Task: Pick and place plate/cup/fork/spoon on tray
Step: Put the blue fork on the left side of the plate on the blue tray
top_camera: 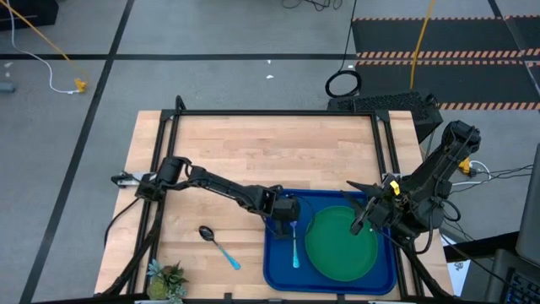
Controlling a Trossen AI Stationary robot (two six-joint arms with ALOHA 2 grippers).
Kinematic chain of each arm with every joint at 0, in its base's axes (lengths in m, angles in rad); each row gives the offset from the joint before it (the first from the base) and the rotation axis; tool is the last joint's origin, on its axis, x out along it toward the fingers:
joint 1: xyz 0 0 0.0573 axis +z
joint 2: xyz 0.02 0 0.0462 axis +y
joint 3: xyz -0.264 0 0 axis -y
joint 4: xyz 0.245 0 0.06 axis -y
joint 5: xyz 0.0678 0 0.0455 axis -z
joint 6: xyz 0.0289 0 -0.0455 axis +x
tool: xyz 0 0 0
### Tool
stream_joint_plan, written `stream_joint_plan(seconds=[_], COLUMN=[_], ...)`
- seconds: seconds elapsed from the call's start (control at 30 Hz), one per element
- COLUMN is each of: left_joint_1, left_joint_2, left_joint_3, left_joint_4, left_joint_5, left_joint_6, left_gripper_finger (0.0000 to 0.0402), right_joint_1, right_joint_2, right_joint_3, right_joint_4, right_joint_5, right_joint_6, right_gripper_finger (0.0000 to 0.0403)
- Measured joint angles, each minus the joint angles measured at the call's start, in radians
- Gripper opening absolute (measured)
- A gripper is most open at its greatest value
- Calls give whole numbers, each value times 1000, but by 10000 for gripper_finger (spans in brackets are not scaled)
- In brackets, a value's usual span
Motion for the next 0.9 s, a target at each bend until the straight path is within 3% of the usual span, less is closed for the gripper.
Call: stream_joint_plan(seconds=[0.37,0.9], left_joint_1=[0,-6], left_joint_2=[0,13], left_joint_3=[0,0], left_joint_4=[64,-18], left_joint_5=[-1,-24], left_joint_6=[-10,-18], left_gripper_finger=[10,5], right_joint_1=[0,0], right_joint_2=[0,0], right_joint_3=[0,0], right_joint_4=[0,0], right_joint_5=[0,0], right_joint_6=[0,0], right_gripper_finger=[130,130])
